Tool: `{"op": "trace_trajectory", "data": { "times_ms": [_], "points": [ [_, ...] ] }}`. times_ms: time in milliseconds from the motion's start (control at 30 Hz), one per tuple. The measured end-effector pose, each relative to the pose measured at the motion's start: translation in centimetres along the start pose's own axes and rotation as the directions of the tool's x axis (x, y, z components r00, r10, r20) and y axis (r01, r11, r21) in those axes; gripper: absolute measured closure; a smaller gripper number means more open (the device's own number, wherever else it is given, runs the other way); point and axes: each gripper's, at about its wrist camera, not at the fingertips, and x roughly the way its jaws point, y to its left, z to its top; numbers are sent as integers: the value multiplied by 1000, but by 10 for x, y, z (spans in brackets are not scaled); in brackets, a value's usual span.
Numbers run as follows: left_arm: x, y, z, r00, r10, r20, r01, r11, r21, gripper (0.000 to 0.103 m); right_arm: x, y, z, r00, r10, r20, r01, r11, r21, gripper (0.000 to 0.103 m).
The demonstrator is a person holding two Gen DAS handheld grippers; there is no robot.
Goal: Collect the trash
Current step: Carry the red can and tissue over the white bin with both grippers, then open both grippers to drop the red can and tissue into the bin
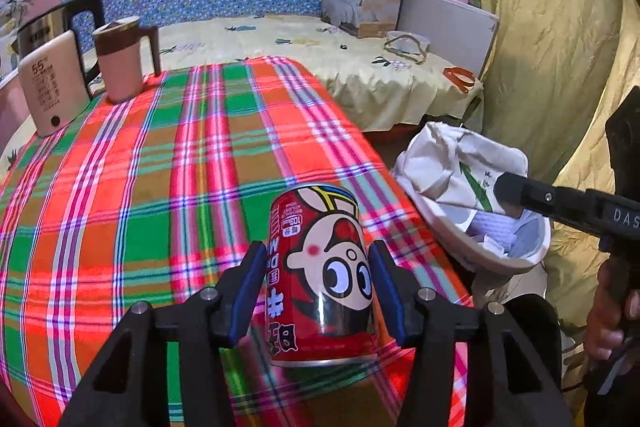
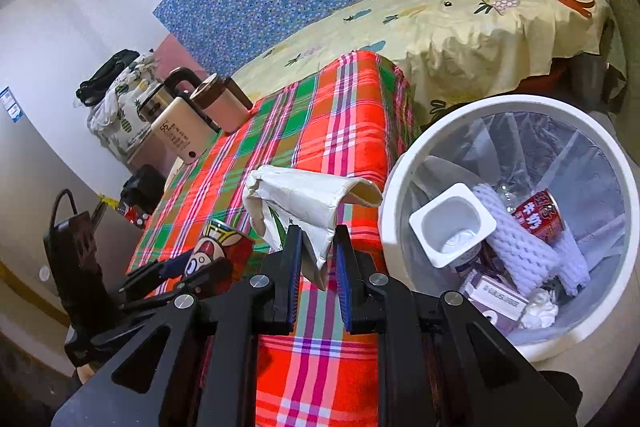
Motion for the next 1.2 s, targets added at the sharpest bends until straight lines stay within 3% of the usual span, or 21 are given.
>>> {"op": "trace_trajectory", "data": {
  "times_ms": [700, 1200],
  "points": [
    [25, -90, 32, 988, -152, 6, 151, 983, 109, 48, -46, -54, 1, 982, -163, 92, 154, 983, 98, 85],
    [55, -132, 39, 979, -197, -46, 202, 967, 153, 48, -52, -90, -2, 964, -250, 89, 233, 958, 169, 85]
  ]
}}
